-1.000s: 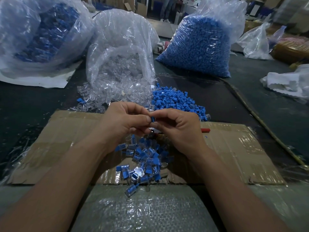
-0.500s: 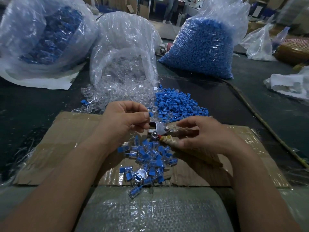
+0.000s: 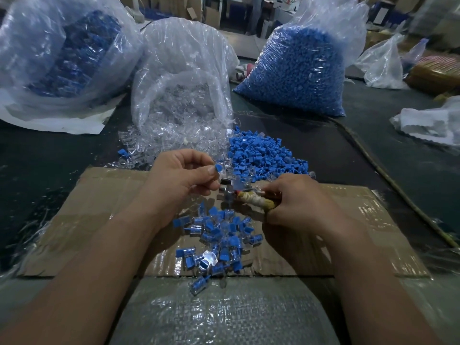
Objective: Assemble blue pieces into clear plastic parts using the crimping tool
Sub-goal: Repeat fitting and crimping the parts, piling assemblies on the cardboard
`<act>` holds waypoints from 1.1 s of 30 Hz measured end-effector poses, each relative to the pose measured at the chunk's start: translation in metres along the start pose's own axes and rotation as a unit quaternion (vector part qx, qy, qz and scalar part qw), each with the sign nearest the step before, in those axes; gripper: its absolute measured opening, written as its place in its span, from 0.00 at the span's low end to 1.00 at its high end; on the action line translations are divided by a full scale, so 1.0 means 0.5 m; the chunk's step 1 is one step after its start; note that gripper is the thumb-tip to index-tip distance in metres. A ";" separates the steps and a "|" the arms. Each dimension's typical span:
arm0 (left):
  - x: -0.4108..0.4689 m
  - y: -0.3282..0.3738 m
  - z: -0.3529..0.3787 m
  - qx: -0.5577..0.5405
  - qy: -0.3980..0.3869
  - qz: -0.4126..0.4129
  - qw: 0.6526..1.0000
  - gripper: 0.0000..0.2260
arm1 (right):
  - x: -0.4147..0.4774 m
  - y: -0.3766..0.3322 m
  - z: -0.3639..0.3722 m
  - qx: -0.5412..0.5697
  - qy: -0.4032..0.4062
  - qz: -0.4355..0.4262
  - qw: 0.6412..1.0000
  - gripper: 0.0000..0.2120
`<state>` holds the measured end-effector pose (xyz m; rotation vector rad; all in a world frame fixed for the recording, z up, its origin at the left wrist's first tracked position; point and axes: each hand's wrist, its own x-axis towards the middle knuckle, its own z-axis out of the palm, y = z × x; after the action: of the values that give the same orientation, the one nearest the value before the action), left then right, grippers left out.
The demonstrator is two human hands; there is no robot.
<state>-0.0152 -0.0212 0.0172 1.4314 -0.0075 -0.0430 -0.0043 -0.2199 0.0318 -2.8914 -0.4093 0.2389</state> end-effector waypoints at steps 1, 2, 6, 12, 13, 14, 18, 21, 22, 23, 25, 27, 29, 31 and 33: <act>0.001 -0.001 -0.001 0.001 0.002 0.000 1.000 0.05 | 0.004 -0.004 0.005 -0.012 0.013 0.003 1.000 0.04; 0.001 -0.001 -0.001 0.003 0.003 0.001 1.000 0.05 | 0.007 -0.006 0.010 -0.018 0.024 0.008 1.000 0.03; 0.002 -0.002 -0.003 0.011 0.013 0.010 1.000 0.05 | 0.017 0.000 0.023 -0.012 0.053 0.018 0.998 0.05; 0.003 -0.003 -0.003 0.035 0.038 0.040 0.998 0.07 | 0.010 0.008 0.015 0.073 0.155 -0.003 0.985 0.09; 0.003 -0.004 -0.002 0.043 0.040 0.048 0.997 0.07 | 0.008 0.007 0.014 0.096 0.167 -0.010 0.981 0.10; 0.003 -0.004 0.000 0.051 0.041 0.057 0.996 0.07 | 0.006 0.004 0.014 0.114 0.173 -0.020 0.978 0.11; 0.001 -0.006 0.003 0.088 0.049 0.098 0.990 0.07 | 0.007 -0.008 0.019 0.128 0.150 -0.048 0.979 0.14; 0.000 -0.005 0.003 0.099 0.050 0.117 0.987 0.08 | 0.012 -0.009 0.026 0.110 0.119 -0.055 0.985 0.14; 0.000 -0.005 0.003 0.098 0.051 0.120 0.987 0.07 | 0.013 -0.009 0.027 0.109 0.112 -0.055 0.986 0.14; 0.000 -0.005 0.003 0.096 0.051 0.121 0.987 0.07 | 0.013 -0.008 0.028 0.110 0.106 -0.055 0.987 0.14; 0.000 -0.005 0.004 0.099 0.051 0.124 0.986 0.08 | 0.014 -0.009 0.028 0.114 0.102 -0.055 0.987 0.14; -0.001 -0.005 0.005 0.110 0.049 0.132 0.984 0.08 | 0.014 -0.009 0.029 0.123 0.101 -0.055 0.986 0.15; -0.001 -0.006 0.006 0.116 0.049 0.138 0.982 0.09 | 0.013 -0.011 0.029 0.126 0.096 -0.057 0.986 0.14; -0.001 -0.006 0.006 0.117 0.051 0.143 0.981 0.09 | 0.013 -0.013 0.029 0.117 0.093 -0.061 0.987 0.13; -0.002 -0.006 0.008 0.123 0.054 0.151 0.979 0.10 | 0.011 -0.015 0.027 0.108 0.093 -0.065 0.988 0.11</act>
<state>-0.0162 -0.0256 0.0148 1.6647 -0.1446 0.2948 -0.0035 -0.2086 0.0198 -2.6329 -0.5009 -0.0076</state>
